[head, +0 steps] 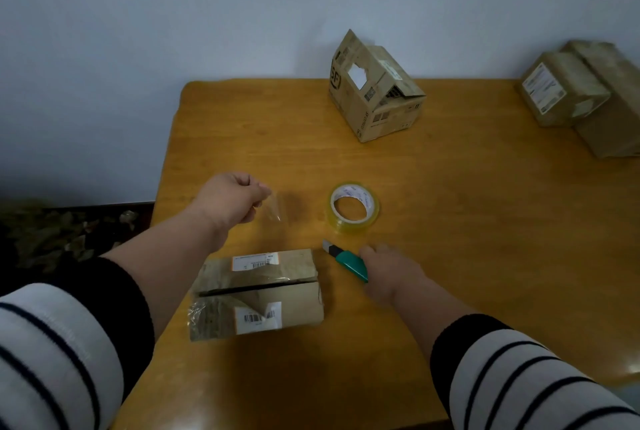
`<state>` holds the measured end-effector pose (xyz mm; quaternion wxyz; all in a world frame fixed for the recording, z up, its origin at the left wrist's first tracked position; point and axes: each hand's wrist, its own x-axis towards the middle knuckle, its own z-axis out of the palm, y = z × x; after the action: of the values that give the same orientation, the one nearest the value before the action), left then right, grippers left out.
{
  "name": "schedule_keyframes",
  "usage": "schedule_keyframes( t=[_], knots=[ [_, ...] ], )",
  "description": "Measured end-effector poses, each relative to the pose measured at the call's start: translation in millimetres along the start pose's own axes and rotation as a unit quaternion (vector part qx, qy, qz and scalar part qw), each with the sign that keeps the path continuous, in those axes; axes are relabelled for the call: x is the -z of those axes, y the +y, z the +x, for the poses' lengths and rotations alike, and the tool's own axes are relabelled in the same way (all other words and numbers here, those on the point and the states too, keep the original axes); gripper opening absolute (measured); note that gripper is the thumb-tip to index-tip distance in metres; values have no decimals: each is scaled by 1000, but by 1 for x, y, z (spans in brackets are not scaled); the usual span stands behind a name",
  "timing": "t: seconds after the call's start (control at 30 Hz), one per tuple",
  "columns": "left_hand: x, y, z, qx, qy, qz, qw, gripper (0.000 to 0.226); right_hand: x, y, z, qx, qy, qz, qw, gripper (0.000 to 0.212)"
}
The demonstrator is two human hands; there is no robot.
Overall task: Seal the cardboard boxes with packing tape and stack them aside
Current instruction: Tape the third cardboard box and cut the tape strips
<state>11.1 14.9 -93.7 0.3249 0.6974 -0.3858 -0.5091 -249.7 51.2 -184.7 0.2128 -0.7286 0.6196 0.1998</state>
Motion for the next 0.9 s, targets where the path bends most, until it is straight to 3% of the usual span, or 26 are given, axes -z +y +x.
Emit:
schedule_keyframes(
  t=[0.1,0.2,0.4,0.57,0.63,0.73,0.9],
  knots=[
    [4,4,-5,-10,-23,6,1000,28,20,-12,2,-35,56,133,989,34],
    [6,9,-11,-14,-57,1,998,19,56,-40,4,-56,116,374,919,37],
    [17,18,-29,-29,-121,-35,992,3,87,-89,-11,-15,-43,647,761,72],
    [40,17,-43,-16,-134,-46,990,11,86,-94,-24,19,-115,744,658,46],
    [48,12,-47,-8,-111,-52,992,12,85,-93,-26,26,-125,749,650,30],
    [57,1,-51,14,-61,-62,996,10,86,-92,-27,36,-115,726,677,9],
    [63,-28,-64,62,-28,-37,997,9,82,-89,-30,50,-110,663,739,10]
  ],
)
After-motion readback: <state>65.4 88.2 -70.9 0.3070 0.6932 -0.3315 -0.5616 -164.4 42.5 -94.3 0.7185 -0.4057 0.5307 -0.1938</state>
